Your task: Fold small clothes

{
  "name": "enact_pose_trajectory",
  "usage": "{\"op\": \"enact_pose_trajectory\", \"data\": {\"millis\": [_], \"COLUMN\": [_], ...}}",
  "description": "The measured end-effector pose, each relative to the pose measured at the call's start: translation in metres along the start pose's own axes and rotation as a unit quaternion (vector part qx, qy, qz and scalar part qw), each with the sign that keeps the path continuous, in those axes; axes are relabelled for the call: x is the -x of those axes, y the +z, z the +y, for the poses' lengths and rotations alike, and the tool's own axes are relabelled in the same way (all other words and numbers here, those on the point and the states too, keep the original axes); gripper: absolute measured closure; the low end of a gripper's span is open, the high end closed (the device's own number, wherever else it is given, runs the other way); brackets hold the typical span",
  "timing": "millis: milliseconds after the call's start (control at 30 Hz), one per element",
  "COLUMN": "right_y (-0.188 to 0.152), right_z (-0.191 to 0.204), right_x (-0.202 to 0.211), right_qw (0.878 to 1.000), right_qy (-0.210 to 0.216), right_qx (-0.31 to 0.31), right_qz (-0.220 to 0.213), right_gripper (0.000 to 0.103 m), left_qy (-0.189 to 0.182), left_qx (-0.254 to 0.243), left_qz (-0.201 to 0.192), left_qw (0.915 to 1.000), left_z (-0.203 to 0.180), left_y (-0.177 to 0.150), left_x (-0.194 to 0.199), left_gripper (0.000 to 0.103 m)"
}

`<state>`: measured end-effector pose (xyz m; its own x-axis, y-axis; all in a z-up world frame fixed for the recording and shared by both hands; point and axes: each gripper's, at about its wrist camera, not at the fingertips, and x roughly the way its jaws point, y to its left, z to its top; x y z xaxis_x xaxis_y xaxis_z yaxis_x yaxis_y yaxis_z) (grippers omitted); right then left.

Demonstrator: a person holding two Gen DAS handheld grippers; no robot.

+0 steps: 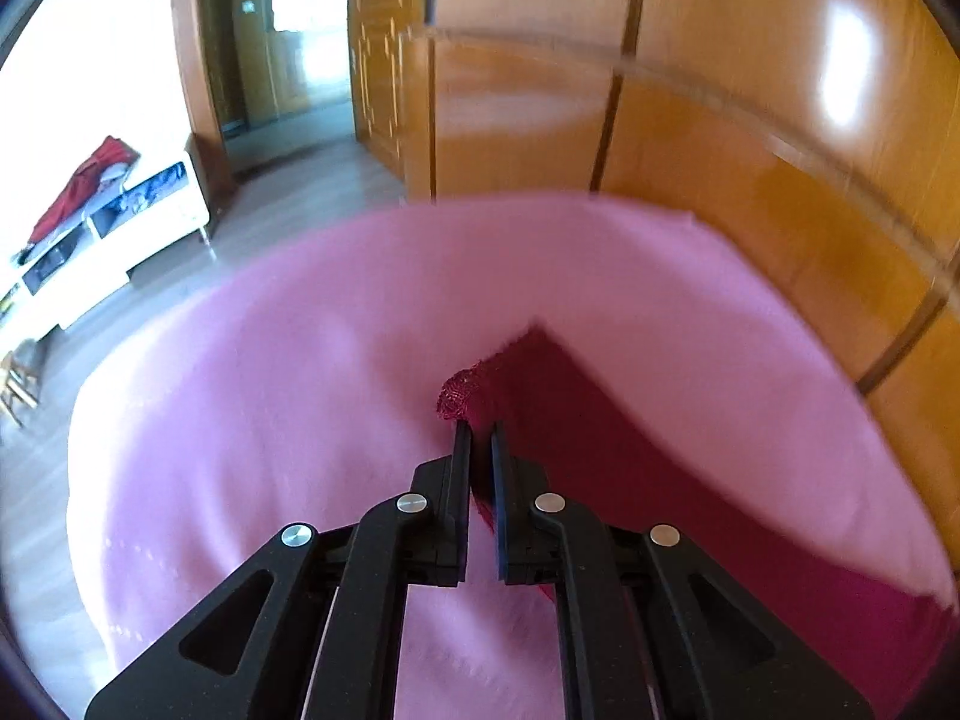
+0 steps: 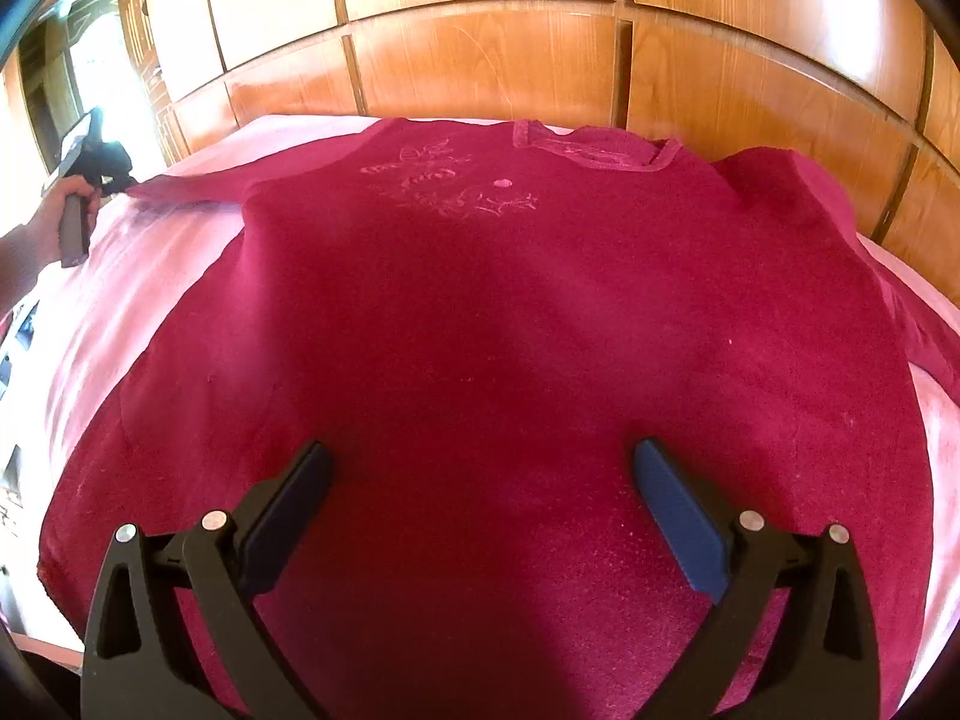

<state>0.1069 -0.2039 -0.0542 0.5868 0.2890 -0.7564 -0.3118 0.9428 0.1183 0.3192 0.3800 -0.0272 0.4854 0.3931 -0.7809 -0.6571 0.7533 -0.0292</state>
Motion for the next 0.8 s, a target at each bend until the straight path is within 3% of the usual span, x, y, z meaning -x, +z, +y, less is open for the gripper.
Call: {"op": "enact_pose_trajectory", "data": {"millis": [67,133,200,267,333,400,533,600,667,733,800], "right_y": [-0.002,-0.002,-0.002,0.0,0.001,0.001,-0.006,-0.017,-0.031,-0.045,-0.065], "right_z": [0.001,0.001,0.002,0.001,0.0,-0.007,-0.038,-0.065,-0.088,-0.105,-0.118], "right_x": [0.002,0.002,0.002,0.003,0.006,0.017,0.047,0.068,0.086,0.099,0.109], "right_qw": [1.0,1.0,1.0,1.0,1.0,1.0,0.997,0.991,0.986,0.982,0.982], "right_qy": [0.0,-0.002,-0.002,-0.002,-0.001,-0.013,-0.068,-0.12,-0.15,-0.163,-0.142], "right_qx": [0.0,0.001,0.001,0.001,-0.002,-0.012,-0.041,-0.058,-0.076,-0.097,-0.123], "right_qz": [-0.001,-0.002,-0.002,-0.002,-0.002,-0.011,-0.027,-0.026,-0.019,-0.005,0.015], "right_gripper": [0.002,0.002,0.002,0.002,0.002,0.002,0.003,0.003,0.003,0.003,0.009], "left_qy": [-0.007,-0.047,-0.119,-0.194,-0.27,-0.347,-0.413,-0.422,-0.43,-0.419,-0.418], "left_qx": [0.009,0.023,0.027,-0.009,-0.061,-0.105,-0.18,-0.199,-0.206,-0.219,-0.215], "left_qz": [0.015,0.038,0.053,0.066,0.085,0.115,0.171,0.191,0.207,0.196,0.185], "left_qw": [0.9998,0.998,0.9911,0.9787,0.9571,0.9246,0.8762,0.8638,0.8543,0.8593,0.863], "left_z": [-0.001,0.001,0.004,0.0,-0.007,-0.012,-0.017,-0.017,-0.014,-0.012,-0.004], "left_y": [-0.009,-0.028,-0.05,-0.075,-0.115,-0.158,-0.245,-0.274,-0.299,-0.315,-0.325], "left_x": [0.0,0.008,0.033,0.061,0.097,0.129,0.183,0.195,0.208,0.218,0.231], "left_gripper": [0.096,0.076,0.073,0.073,0.073,0.073,0.073,0.068,0.065,0.065,0.065]}}
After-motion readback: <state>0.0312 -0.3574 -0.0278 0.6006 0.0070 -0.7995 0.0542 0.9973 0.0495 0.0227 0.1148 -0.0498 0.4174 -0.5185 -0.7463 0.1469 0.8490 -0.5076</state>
